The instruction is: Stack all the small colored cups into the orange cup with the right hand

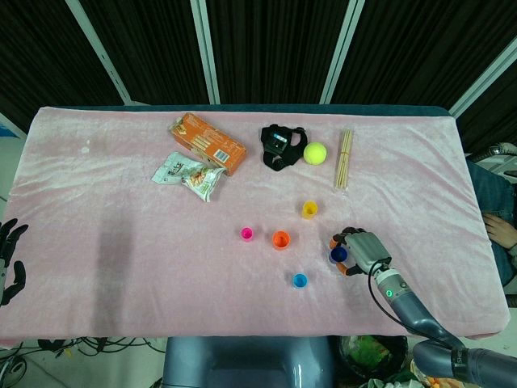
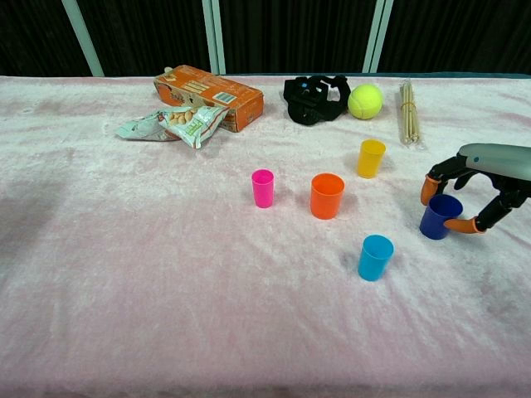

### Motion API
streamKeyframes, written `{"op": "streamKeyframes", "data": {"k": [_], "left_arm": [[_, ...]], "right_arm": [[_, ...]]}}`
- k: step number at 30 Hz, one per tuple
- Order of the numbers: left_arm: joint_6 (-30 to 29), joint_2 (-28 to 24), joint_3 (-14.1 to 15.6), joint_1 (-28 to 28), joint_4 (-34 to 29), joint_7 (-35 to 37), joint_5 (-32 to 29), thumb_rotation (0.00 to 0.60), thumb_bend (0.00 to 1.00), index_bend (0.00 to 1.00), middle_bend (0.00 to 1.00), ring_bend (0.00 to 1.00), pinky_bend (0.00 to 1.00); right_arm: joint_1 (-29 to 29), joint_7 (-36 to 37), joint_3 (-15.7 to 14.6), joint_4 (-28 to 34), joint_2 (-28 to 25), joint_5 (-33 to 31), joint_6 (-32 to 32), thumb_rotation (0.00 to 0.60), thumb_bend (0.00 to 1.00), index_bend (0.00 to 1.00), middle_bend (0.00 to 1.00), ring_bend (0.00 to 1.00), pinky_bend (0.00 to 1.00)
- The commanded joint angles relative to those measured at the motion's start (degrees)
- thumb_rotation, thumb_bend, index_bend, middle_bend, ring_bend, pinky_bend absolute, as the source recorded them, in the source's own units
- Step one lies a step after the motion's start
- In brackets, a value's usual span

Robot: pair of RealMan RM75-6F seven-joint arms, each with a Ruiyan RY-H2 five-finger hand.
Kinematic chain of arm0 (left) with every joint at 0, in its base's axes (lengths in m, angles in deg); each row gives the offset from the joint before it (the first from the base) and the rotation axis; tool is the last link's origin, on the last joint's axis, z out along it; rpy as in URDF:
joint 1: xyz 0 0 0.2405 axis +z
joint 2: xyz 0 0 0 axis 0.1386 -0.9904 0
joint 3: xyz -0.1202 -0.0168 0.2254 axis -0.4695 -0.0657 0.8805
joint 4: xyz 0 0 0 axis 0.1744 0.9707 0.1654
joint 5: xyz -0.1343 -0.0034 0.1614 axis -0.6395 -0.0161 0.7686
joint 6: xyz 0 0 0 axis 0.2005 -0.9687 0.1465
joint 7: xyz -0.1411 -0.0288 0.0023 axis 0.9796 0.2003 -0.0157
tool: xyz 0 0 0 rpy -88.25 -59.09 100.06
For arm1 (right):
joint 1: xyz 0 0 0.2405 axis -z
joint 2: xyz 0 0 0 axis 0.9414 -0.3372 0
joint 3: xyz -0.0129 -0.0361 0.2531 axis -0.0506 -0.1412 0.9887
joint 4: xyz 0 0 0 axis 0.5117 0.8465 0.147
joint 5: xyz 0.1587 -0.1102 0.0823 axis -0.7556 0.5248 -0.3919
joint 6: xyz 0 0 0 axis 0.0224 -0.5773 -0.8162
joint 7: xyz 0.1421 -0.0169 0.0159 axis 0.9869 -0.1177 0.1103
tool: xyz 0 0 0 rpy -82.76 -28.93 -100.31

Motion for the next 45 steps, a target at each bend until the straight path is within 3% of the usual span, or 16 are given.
{"op": "streamKeyframes", "data": {"k": [1,32,39,45], "left_arm": [[-0.1,0.0,0.0,0.0,0.0,0.0,0.0,0.600,0.70,0.11,0.04,0.00,0.00],[0.2,0.1,0.0,-0.1,-0.4,-0.6,-0.2,0.600,0.70,0.11,0.04,0.00,0.00],[0.4,0.0,-0.1,-0.1,-0.6,-0.3,-0.7,0.600,0.70,0.11,0.04,0.00,0.00],[0.7,-0.1,-0.1,-0.2,-0.6,-0.2,-0.6,0.600,0.70,0.11,0.04,0.00,0.00]], "right_arm": [[-0.1,-0.1,-0.1,0.0,0.0,0.1,-0.1,0.600,0.29,0.47,0.38,0.19,0.21],[-0.9,1.1,0.9,1.7,-2.0,0.0,0.1,0.600,0.29,0.48,0.39,0.19,0.21],[-5.1,-1.8,4.9,5.0,-5.8,-4.1,-2.8,0.600,0.29,0.48,0.38,0.19,0.21],[-10.4,-0.3,9.1,7.0,-8.3,-10.7,-9.9,0.600,0.29,0.48,0.38,0.20,0.21]]}}
